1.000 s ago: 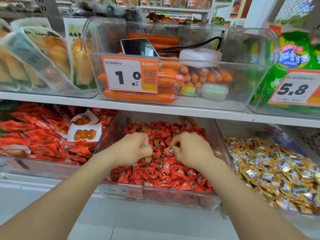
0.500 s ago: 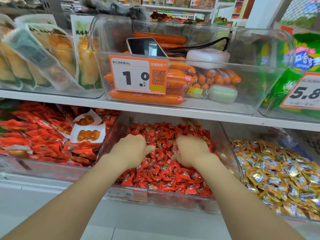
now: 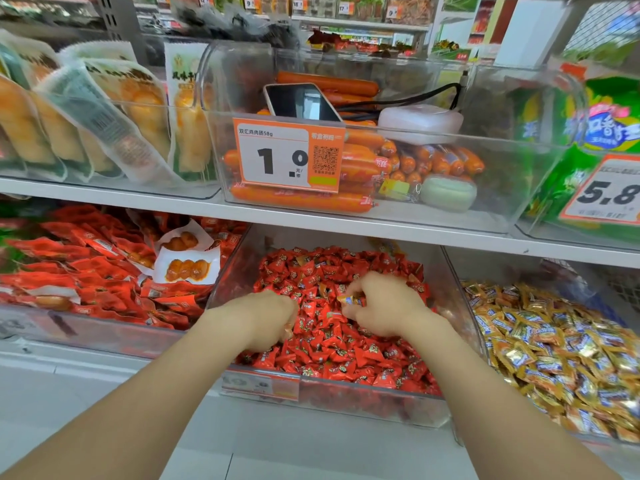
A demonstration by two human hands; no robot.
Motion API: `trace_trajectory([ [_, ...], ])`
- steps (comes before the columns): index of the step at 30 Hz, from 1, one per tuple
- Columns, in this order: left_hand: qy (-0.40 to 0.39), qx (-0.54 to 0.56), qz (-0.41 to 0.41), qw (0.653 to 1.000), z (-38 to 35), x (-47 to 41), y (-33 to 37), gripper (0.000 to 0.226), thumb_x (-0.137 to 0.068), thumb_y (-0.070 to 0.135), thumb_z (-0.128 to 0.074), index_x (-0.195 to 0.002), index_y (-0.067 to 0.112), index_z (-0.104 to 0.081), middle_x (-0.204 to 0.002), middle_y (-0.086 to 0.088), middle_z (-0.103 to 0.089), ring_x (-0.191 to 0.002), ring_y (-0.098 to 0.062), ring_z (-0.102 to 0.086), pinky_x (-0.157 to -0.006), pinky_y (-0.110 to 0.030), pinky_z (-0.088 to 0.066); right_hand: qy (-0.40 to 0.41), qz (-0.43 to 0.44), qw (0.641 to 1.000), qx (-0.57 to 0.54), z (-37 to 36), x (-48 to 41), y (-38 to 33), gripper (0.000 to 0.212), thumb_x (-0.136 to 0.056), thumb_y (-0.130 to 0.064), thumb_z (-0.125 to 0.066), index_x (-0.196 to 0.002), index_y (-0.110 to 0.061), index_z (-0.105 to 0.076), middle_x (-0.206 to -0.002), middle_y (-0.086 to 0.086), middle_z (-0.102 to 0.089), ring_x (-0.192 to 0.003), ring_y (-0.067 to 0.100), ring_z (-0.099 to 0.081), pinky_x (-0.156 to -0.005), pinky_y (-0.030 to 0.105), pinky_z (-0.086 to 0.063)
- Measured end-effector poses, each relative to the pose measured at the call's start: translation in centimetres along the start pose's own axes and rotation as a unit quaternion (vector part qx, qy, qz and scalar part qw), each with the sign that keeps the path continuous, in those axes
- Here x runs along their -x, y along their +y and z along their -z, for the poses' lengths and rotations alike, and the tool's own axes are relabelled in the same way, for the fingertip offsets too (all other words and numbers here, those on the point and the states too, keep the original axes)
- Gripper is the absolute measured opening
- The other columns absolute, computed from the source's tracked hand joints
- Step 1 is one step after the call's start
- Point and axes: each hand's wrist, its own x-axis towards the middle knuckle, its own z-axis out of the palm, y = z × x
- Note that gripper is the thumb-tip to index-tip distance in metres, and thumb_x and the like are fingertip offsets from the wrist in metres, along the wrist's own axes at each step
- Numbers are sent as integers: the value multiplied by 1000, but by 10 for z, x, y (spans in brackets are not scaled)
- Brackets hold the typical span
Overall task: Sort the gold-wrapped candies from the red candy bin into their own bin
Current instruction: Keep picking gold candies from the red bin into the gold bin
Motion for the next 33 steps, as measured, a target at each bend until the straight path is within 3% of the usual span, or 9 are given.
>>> trace_trajectory([
  [5, 80, 112, -22, 990, 9, 8, 1, 14, -106, 24, -57, -95, 29, -49, -95, -1, -63, -79, -17, -64, -65, -36, -53, -69, -4, 956, -286, 13, 18, 1, 27, -102, -43, -66, -116, -20, -65, -68, -7, -56, -47, 2, -46, -51, 20, -36],
  [8, 96, 268, -51, 957, 15, 14, 15, 6, -106, 25, -59, -102, 27, -56, -85, -1, -74, -59, -4, -63, -52, -31, -52, -130, -2, 882, -452, 24, 36, -5, 26, -108, -36, -57, -121, -13, -59, -68, 4, -59, -47, 15, -39, -47, 26, -26],
  [12, 66, 503, -31, 861, 22, 23, 45, 10, -104, 26, -65, -109, 18, -62, -71, 0, -63, -54, -11, -55, -48, -26, -45, -171, 21, 807, -564, 35, 51, -5, 22, -112, -30, -50, -123, -13, -56, -71, 13, -60, -43, 14, -35, -43, 21, -18],
  [16, -1, 652, -4, 758, 24, 26, 63, 10, -103, 16, -66, -106, 7, -62, -72, -5, -67, -53, -13, -50, -42, -23, -34, -138, -1, 854, -502, 39, 62, 0, 25, -110, -42, -52, -119, -20, -60, -73, 15, -65, -42, 13, -39, -42, 21, -23],
  [20, 26, 504, 7, 863, 15, 25, 69, 15, -107, 22, -60, -111, 8, -59, -92, -8, -80, -51, -11, -52, -46, -26, -44, 1, 1, 958, -286, 35, 74, 8, 20, -109, -38, -52, -105, -20, -59, -60, 4, -72, -47, 14, -56, -53, 33, -48],
  [23, 77, 422, -3, 904, 11, 22, 72, 13, -107, 26, -58, -105, 14, -63, -87, -4, -79, -54, -13, -56, -48, -27, -50, 31, 15, 957, -289, 40, 86, 17, 21, -108, -41, -54, -99, -23, -60, -61, 4, -72, -50, 16, -57, -55, 33, -48],
  [26, 109, 444, -18, 889, 12, 18, 81, 10, -107, 26, -58, -103, 20, -66, -84, -2, -79, -58, -15, -58, -48, -27, -49, 38, 16, 932, -361, 56, 104, 26, 21, -107, -42, -56, -97, -24, -63, -66, 3, -75, -53, 18, -54, -53, 30, -45],
  [30, 85, 485, -29, 870, 14, 17, 101, 10, -107, 27, -60, -105, 20, -68, -73, 4, -75, -57, -13, -56, -50, -27, -48, 122, 59, 987, -88, 53, 124, 29, 25, -107, -49, -48, -108, -27, -60, -66, -6, -66, -74, 20, -52, -70, 38, -49],
  [33, 60, 552, -30, 831, 14, 16, 120, 13, -105, 25, -64, -103, 14, -71, -67, 0, -64, -55, -13, -53, -47, -25, -43, 193, 42, 980, 5, 52, 124, 38, 28, -107, -51, -42, -116, -29, -57, -72, -2, -59, -81, 28, -57, -72, 45, -53],
])
